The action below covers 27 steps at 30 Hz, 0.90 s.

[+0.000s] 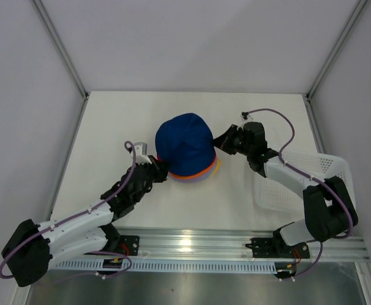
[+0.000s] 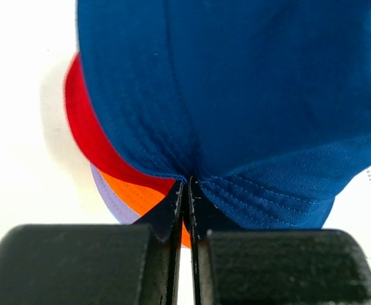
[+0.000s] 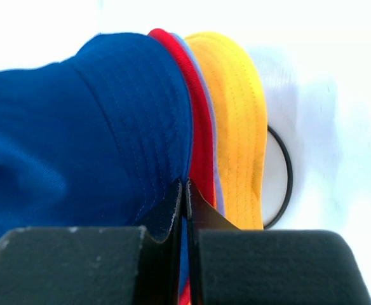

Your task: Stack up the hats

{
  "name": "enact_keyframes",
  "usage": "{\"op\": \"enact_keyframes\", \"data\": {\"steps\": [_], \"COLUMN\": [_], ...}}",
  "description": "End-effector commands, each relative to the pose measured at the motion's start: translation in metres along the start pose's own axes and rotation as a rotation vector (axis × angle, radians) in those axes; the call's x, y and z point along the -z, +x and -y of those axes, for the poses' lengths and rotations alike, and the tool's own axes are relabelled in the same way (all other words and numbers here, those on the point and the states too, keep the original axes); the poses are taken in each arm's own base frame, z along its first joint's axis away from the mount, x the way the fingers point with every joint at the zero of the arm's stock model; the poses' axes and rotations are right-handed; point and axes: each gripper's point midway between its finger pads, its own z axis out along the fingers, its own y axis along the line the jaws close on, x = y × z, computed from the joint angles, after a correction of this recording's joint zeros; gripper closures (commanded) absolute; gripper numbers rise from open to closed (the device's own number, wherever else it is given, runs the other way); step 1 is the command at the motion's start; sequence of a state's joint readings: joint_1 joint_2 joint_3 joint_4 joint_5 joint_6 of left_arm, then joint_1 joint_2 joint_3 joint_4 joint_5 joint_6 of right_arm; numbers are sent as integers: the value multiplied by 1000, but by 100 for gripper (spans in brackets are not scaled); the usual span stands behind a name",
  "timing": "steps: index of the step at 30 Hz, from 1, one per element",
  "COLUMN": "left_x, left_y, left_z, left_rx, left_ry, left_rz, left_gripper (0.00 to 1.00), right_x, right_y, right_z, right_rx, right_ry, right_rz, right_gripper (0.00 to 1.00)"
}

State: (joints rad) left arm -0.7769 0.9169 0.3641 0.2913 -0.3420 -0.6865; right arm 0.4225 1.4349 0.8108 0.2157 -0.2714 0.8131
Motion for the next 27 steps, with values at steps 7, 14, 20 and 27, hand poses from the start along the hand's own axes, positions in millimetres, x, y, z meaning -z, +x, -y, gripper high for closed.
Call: {"op": "enact_keyframes", "data": {"steps": [7, 14, 20, 27], "left_x": [-7, 25, 69, 104], "left_y": [37, -18, -78, -182], "left_z": [-23, -9, -14, 4], "left_rx": [-130, -66, -48, -69], "left_ry": [-128, -125, -219, -207], "left_rz": [-190, -68, -12, 35], "left_gripper": [91, 50, 0, 0], "right_x": [-33, -14, 37, 134], "right_y": [14, -43, -133, -208], "right_z": [62, 28, -12, -46], "right_rx": [48, 132, 273, 385], "right_ry": [227, 189, 240, 260], "right_rz": [-132, -122, 4, 237], "right_gripper": [97, 45, 9, 0]}}
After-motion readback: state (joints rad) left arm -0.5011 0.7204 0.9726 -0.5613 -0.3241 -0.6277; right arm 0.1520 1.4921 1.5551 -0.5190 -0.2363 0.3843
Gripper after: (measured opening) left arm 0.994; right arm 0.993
